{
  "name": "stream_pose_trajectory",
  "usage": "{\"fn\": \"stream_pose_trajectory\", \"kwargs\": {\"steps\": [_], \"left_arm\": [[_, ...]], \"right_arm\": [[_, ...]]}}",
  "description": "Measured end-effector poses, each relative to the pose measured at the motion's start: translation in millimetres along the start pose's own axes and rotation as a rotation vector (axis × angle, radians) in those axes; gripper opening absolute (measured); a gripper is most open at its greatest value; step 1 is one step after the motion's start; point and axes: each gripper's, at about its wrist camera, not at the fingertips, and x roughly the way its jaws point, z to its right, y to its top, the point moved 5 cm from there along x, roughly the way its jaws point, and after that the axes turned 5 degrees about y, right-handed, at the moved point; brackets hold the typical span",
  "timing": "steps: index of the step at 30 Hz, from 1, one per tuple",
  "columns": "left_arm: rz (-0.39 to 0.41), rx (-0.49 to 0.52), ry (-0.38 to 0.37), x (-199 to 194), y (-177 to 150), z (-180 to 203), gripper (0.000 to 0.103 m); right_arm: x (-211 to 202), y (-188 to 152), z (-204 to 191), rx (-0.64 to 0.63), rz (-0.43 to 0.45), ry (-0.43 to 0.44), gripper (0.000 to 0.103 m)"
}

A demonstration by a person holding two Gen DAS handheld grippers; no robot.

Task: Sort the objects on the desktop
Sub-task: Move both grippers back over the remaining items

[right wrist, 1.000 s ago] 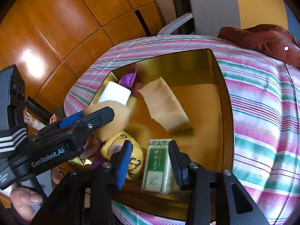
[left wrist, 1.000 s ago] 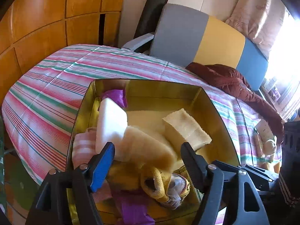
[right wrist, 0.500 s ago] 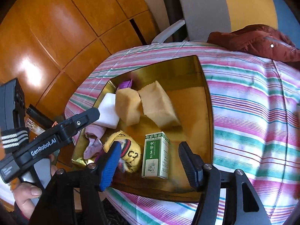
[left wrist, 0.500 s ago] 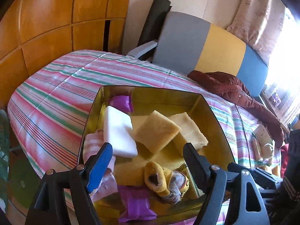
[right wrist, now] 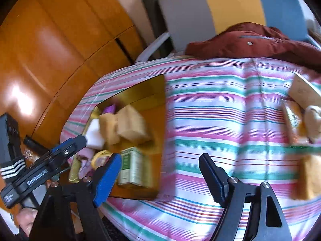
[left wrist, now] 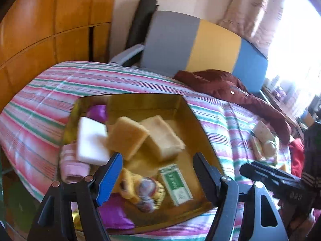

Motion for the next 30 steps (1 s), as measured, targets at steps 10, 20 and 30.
{"fn": "stream_pose_trajectory", "kwargs": {"steps": [10, 20, 30], "left_arm": [[0.003, 0.173, -0.105, -7.7, -6.3, 80.7, 0.073], [-0.03, 0.291, -0.137, 2.6, -11.4, 142.6, 0.067], [-0.128, 0.305, -0.192, 28.9, -17.5, 181.5, 0.067]], "right_arm": [[-58.2, 6.4, 79.5, 0.056, 0.045, -0.158, 0.081], [-144.5, 21.9, 195.4, 0.052, 0.11, -0.45, 0.08], [-114.2, 26.8, 273.0, -0.004, -0.049, -0.513, 0.08]]}}
